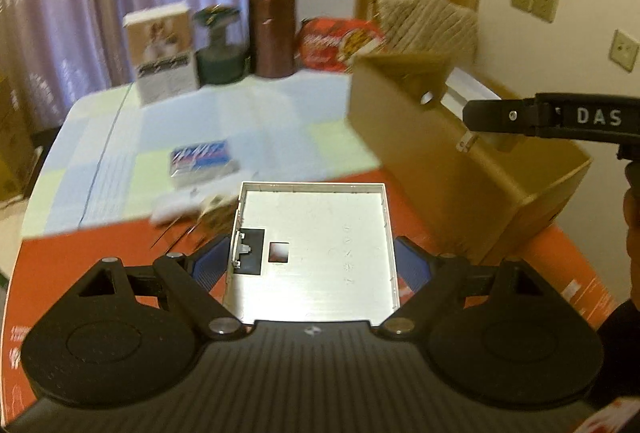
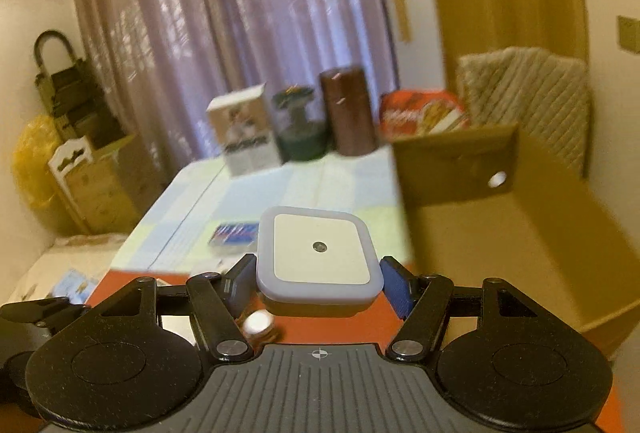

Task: Organize rigid objects
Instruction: 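Carry the night-light and tray into the cardboard box and release both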

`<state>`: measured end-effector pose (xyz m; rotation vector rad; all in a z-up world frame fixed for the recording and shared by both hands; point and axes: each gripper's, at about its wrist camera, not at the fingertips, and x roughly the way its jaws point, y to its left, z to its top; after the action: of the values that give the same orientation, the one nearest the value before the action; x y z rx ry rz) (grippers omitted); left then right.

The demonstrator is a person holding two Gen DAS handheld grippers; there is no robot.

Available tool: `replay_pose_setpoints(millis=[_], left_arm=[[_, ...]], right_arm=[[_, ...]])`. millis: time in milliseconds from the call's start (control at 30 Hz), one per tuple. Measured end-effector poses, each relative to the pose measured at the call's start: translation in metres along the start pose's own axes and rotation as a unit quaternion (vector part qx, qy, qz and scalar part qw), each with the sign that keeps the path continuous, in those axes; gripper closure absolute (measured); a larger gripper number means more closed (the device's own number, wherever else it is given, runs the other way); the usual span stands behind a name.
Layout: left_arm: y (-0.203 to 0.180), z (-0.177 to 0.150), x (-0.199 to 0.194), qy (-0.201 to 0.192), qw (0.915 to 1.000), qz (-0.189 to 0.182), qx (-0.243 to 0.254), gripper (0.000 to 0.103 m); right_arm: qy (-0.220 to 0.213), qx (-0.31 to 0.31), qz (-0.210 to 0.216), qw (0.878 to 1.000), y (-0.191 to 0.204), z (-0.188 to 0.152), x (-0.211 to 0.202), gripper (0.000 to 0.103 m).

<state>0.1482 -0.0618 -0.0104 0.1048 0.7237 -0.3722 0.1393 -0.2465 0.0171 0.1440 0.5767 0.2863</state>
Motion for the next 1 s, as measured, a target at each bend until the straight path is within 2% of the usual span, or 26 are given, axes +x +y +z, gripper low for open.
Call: replay_pose_setpoints(millis=[233, 467, 667, 1000], left_arm=[[-0.056, 0.042, 0.013, -0.017, 0.9983, -0.046, 0.032, 0.018], [-0.11, 0.074, 0.043, -0.021, 0.9942, -0.085, 0.061, 0.018], [-0.145, 0.085, 0.07, -0.009, 0.9896, -0.095, 0.108, 0.018], [-0.164, 0.079, 0.086, -0.009, 0.9846, -0.096, 0.146, 0.018]], right_arm=[[-0.003, 0.03, -0.06, 0.998, -0.076, 0.032, -0.025, 0.04], [0.013, 0.066, -0.092, 0.993, -0.14, 0.028, -0.031, 0.04], [0.017, 0.097, -0.095, 0.991, -0.172, 0.02, -0.031, 0.04], [0.019, 0.114, -0.092, 0.989, -0.191, 0.015, -0.029, 0.04]])
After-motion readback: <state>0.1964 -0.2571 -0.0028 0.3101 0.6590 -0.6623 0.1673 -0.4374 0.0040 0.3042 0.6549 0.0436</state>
